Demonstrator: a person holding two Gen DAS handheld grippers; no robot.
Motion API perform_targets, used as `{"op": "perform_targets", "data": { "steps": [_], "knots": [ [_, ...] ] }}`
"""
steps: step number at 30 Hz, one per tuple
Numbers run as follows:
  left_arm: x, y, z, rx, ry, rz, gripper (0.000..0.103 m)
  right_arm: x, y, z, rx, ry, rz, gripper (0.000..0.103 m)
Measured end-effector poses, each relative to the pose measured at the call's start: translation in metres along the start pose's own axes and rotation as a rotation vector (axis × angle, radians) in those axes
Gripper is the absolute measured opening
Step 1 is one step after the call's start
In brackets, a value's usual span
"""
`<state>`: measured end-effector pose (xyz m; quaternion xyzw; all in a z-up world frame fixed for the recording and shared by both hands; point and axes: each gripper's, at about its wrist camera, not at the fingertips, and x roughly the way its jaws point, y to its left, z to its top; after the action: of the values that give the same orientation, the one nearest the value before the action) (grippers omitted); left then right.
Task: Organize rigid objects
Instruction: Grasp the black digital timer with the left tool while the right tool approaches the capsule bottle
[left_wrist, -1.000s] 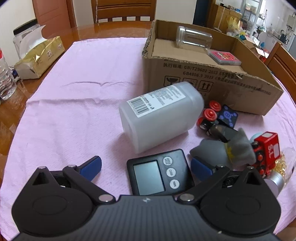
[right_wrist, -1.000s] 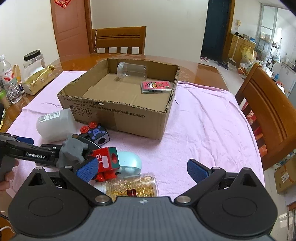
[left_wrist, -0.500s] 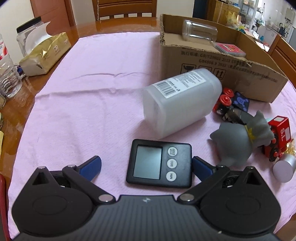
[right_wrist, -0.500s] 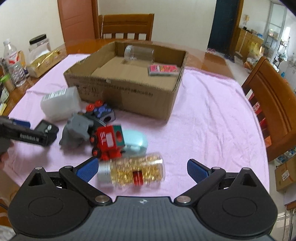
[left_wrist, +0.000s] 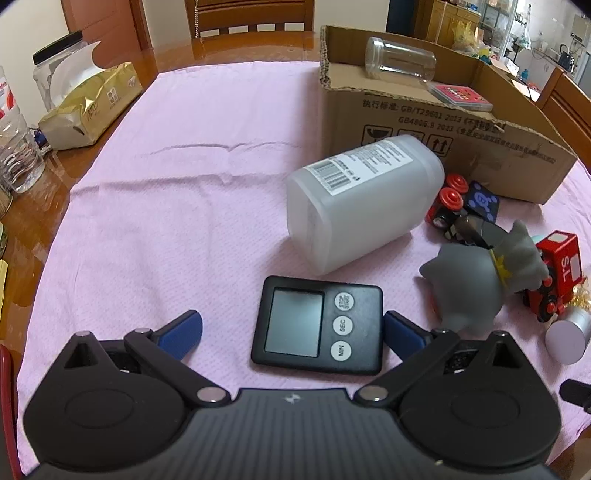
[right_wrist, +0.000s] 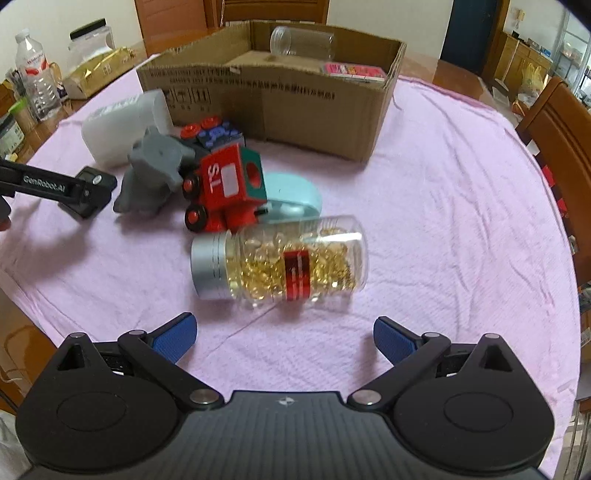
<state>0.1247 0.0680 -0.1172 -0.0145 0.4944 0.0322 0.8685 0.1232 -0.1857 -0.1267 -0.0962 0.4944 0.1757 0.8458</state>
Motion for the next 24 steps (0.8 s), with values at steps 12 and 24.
{"op": "perform_targets", "data": {
  "steps": [12,24],
  "knots": [
    [-0.002,-0.007,-0.006,0.087,-0.032,-0.053,0.103,0.002,0.004,-0.01,-0.045,-0.046,0.002,0.103],
    [-0.009,-0.016,-0.006,0.139,-0.039,-0.09,0.085,0.001,0.003,-0.011,-0.04,-0.061,0.0,0.103]
  ]
}}
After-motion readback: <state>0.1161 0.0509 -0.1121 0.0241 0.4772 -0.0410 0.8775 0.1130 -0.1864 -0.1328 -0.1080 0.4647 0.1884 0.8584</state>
